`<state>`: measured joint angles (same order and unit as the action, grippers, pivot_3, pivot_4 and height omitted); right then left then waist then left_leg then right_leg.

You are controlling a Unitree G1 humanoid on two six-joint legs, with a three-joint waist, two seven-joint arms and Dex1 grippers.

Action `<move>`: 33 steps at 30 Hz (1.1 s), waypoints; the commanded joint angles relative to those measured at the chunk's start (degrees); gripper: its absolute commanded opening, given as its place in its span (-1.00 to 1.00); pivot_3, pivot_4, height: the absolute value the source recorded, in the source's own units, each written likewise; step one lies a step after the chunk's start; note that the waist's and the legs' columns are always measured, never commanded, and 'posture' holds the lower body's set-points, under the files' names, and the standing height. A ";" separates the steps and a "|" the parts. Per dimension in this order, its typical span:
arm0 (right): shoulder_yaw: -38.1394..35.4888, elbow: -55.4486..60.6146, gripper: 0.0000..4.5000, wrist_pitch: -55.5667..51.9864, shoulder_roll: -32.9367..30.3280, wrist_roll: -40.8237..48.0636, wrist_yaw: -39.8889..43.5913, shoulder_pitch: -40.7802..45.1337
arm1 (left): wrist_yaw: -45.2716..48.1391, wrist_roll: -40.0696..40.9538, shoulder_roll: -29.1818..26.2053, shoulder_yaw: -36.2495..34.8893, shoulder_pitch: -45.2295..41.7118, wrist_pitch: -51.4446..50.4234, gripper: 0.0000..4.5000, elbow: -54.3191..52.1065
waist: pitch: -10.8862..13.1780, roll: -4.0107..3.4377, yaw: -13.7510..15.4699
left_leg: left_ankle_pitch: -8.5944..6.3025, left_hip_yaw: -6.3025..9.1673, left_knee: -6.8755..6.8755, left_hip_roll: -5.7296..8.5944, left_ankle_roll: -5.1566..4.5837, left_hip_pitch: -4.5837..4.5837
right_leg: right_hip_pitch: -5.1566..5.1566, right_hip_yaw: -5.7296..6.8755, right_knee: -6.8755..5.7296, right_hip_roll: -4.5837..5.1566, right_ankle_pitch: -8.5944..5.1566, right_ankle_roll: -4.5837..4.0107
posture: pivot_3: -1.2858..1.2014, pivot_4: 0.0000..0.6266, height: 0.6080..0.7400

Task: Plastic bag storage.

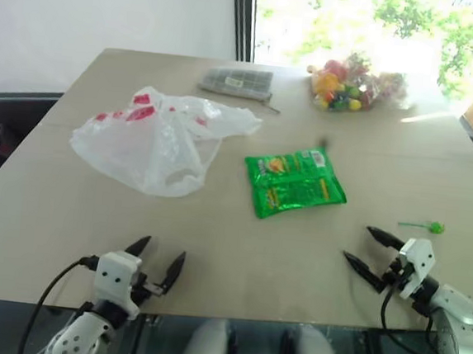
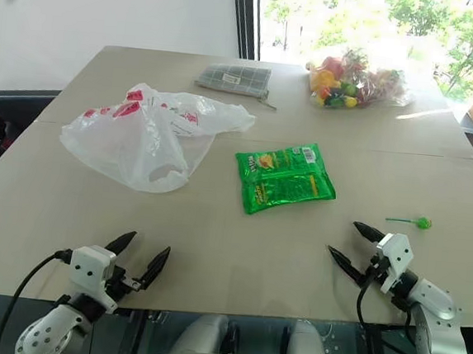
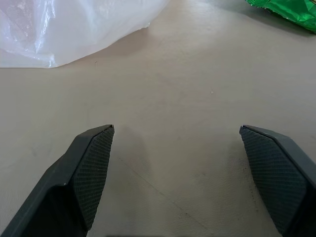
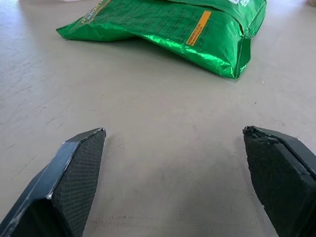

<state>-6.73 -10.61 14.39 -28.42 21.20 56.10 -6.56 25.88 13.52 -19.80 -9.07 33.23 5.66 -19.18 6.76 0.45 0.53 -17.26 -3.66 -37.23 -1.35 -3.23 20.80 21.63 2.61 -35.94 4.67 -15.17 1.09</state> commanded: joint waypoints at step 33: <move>4.24 3.89 1.00 -6.65 -1.75 0.33 6.13 -2.22 | -4.52 -4.05 1.88 0.76 -8.45 -4.44 0.93 -2.86 | 0.35 0.29 0.20 | 0.00 0.00 0.00 -0.01 0.00 0.09 | 0.06 0.02 0.01 0.00 0.00 0.00 | 0.03 -0.52 0.97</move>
<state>-5.55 -7.11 9.32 -30.60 21.59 59.81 -7.25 22.30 10.01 -17.88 -8.40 25.19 1.60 -19.57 7.10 0.74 0.73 -17.26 -3.64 -37.22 -1.37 -3.23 20.94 21.74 2.66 -35.94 4.66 -15.17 1.09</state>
